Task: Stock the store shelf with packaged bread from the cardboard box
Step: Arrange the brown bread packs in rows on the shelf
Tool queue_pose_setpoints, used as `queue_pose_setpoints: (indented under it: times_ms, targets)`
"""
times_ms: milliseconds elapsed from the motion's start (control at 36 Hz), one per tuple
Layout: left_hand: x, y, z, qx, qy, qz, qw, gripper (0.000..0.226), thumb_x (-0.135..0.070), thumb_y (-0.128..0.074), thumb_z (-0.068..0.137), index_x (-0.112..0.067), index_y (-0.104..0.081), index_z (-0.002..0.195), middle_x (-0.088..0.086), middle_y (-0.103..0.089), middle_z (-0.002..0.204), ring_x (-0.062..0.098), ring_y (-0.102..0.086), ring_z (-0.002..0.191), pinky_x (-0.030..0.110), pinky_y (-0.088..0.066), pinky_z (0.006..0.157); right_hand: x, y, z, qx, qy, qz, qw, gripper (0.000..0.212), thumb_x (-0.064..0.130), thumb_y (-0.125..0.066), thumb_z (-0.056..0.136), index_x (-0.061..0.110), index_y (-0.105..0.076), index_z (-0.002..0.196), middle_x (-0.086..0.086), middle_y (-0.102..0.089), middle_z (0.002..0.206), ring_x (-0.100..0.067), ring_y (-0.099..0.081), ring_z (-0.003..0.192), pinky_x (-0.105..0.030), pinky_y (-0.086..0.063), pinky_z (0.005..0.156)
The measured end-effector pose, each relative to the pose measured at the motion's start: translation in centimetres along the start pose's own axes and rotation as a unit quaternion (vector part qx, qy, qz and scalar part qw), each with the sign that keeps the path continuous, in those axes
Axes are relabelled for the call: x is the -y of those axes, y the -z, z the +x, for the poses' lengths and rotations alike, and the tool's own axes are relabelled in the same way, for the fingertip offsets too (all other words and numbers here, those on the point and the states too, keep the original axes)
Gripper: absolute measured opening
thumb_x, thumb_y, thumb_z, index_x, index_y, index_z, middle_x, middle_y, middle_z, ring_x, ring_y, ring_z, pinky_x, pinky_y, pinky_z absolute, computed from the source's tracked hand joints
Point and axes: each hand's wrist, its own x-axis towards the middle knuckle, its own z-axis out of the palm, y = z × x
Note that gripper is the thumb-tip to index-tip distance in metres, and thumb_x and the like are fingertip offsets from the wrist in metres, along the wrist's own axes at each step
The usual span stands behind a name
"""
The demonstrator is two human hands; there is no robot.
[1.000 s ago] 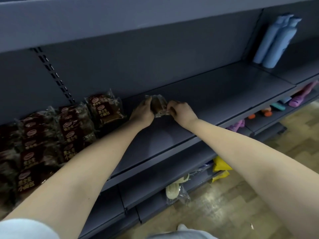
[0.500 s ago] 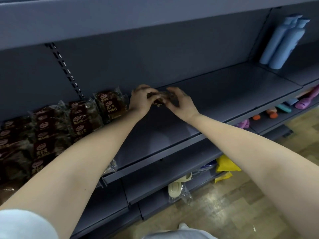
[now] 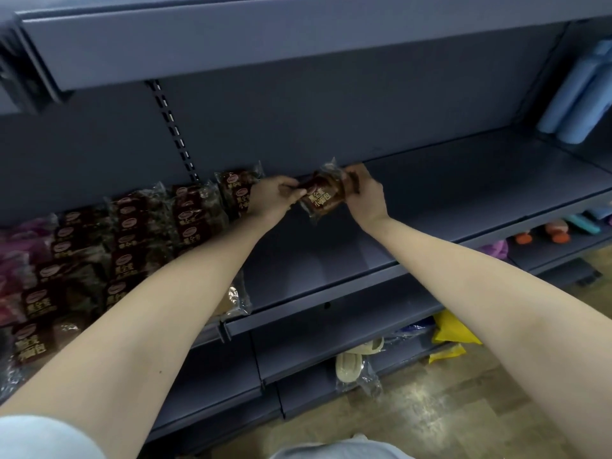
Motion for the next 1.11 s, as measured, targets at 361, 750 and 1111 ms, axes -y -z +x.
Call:
queue_pose_setpoints:
  times_ms: [361, 750, 1111]
  targets:
    - [2.0, 4.4, -1.2, -0.139, -0.015, 0.254, 0.957, 0.023, -0.034, -0.051, 0.096, -0.025, -0.068, 0.11, 0.004, -0.068, 0.114, 0.028, -0.059, 0.11, 0.038, -0.044, 0.092, 2.8, -4.2, 0.1, 0.041, -0.141, 0.147, 0.978, 0.024, 0.001, -0.042, 0.087, 0.02, -0.052, 0.075, -0.005, -0.062, 0.087, -0.029, -0.065, 0.093, -0.047, -0.058, 0.075]
    - [6.4, 8.4, -3.8, -0.129, 0.041, 0.355, 0.925, 0.048, -0.027, -0.036, 0.098, -0.015, -0.039, 0.144, 0.012, -0.037, 0.149, 0.032, -0.027, 0.14, 0.044, -0.013, 0.119, 3.8, -10.6, -1.9, 0.11, -0.155, 0.056, 0.98, 0.018, 0.01, -0.04, 0.092, 0.01, -0.056, 0.099, -0.003, -0.061, 0.094, -0.022, -0.063, 0.089, -0.038, -0.057, 0.08]
    - [8.2, 8.4, -4.7, -0.087, 0.094, 0.369, 0.92, 0.056, -0.039, -0.028, 0.101, -0.012, -0.026, 0.15, 0.011, -0.017, 0.159, 0.026, -0.01, 0.147, 0.039, -0.004, 0.121, 4.9, -12.3, -3.8, 0.149, 0.036, -0.007, 0.988, 0.074, 0.009, -0.055, 0.084, 0.02, -0.022, 0.149, -0.012, -0.01, 0.156, -0.03, -0.012, 0.144, -0.043, -0.021, 0.117]
